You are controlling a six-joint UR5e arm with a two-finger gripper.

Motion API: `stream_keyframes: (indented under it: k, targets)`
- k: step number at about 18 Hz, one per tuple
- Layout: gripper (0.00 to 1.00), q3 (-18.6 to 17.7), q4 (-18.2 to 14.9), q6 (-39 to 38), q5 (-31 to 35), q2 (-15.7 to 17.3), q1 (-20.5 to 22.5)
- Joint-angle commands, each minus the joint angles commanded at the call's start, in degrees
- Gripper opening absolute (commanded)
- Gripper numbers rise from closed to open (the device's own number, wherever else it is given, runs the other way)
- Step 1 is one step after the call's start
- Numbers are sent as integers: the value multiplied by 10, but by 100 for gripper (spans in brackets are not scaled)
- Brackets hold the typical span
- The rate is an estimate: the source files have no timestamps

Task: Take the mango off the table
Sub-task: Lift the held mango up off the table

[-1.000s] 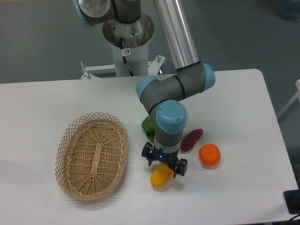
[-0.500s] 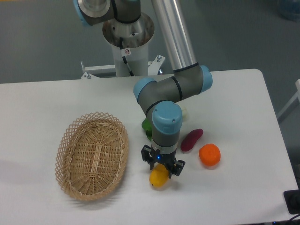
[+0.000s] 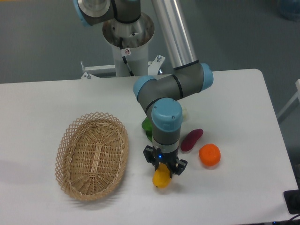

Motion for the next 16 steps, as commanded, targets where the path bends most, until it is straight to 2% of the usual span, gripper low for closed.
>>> stream_keyframes:
  k: [3, 6, 8, 10, 13, 16]
  targets:
    - [52, 2, -17, 30, -13, 37, 26]
    - [53, 23, -61, 74, -14, 57, 33]
    - [52, 46, -111, 76, -14, 70, 43]
    - [52, 75, -163, 102, -13, 76, 48]
    - [52, 116, -218, 112, -13, 77, 52]
    - [52, 138, -242, 113, -14, 76, 56]
